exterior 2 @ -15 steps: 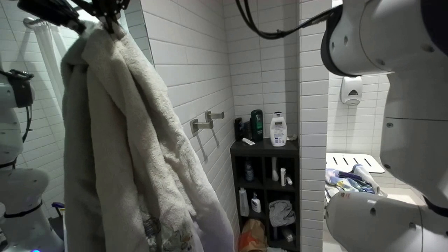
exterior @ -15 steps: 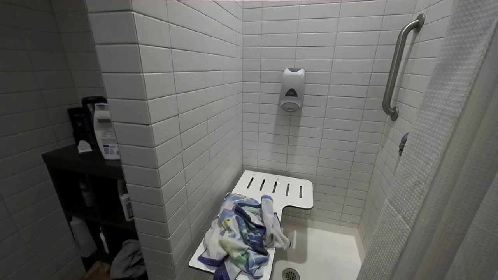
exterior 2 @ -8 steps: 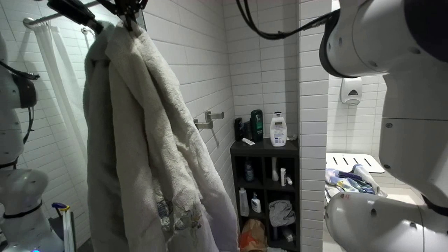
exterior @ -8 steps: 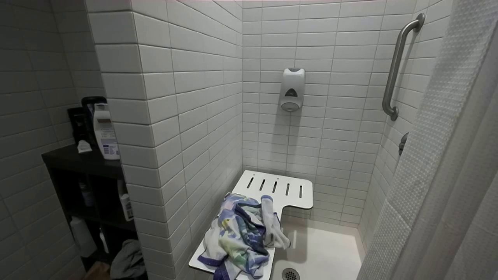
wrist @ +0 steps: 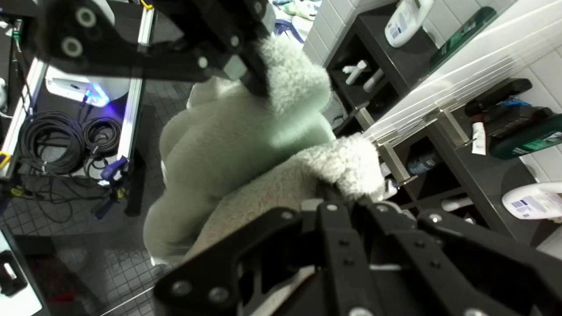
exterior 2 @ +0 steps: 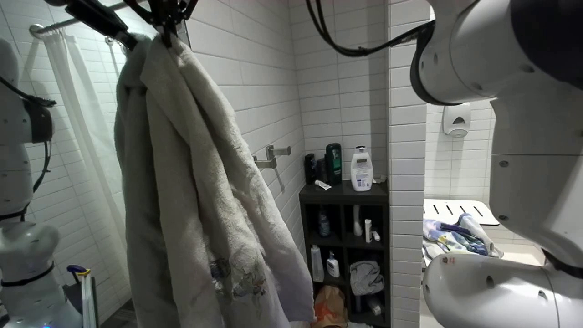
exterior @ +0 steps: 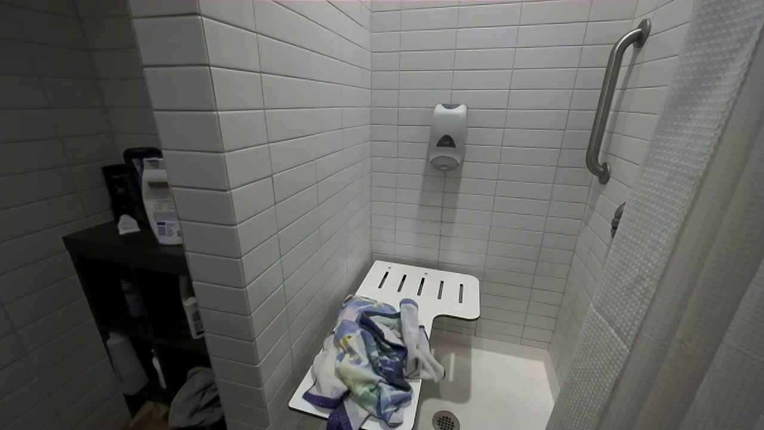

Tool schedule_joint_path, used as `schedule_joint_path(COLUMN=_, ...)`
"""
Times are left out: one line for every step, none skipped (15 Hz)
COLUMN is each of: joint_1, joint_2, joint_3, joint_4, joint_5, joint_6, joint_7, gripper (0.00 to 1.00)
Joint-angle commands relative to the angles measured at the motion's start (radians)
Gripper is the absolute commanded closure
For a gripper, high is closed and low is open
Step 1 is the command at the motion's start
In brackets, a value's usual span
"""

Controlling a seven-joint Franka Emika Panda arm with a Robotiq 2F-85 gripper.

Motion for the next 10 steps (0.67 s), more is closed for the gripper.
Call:
schedule_joint_path(joint_1=0.091, joint_2=0.021, joint_3=-0.108, joint_4=0.008, joint_5=0.043, joint_6=0.054, joint_7=0.0, gripper=0.98)
schedule_joint_path(joint_1=0.109, joint_2=0.024, joint_3=-0.124, joint_4=0.008, joint_5=0.055, joint_6=0.059, joint_7=0.0, gripper=0.98)
schedule_joint_path(joint_1=0.126, joint_2=0.023, joint_3=-0.136, joint_4=0.01, joint_5=0.062, joint_6=0.061, joint_7=-0.001, gripper=0.98)
schedule_joint_path(joint_1=0.142, joint_2=0.024, joint_3=-0.149, joint_4=0.012, joint_5=0.07, joint_6=0.062, joint_7=-0.001, gripper=0.98)
schedule_joint_path(joint_1=0.154, joint_2=0.027, joint_3=-0.16, joint_4=0.016, joint_5=0.079, joint_6=0.062, joint_7=-0.001, gripper=0.98)
schedule_joint_path(joint_1=0.167, joint_2=0.028, joint_3=-0.168, joint_4=0.02, joint_5=0.085, joint_6=0.062, joint_7=-0.001, gripper=0.98)
schedule_joint_path(joint_1=0.176, joint_2=0.027, joint_3=-0.173, joint_4=0.023, joint_5=0.087, joint_6=0.061, joint_7=-0.001, gripper=0.98)
schedule_joint_path(joint_1=0.185, joint_2=0.029, joint_3=-0.178, joint_4=0.028, joint_5=0.092, joint_6=0.06, joint_7=-0.002, gripper=0.98)
schedule_joint_path(joint_1=0.192, joint_2=0.03, joint_3=-0.181, joint_4=0.031, joint_5=0.094, joint_6=0.06, joint_7=-0.002, gripper=0.98)
schedule_joint_path(joint_1=0.2, joint_2=0.03, joint_3=-0.183, joint_4=0.032, joint_5=0.095, joint_6=0.06, joint_7=-0.002, gripper=0.98)
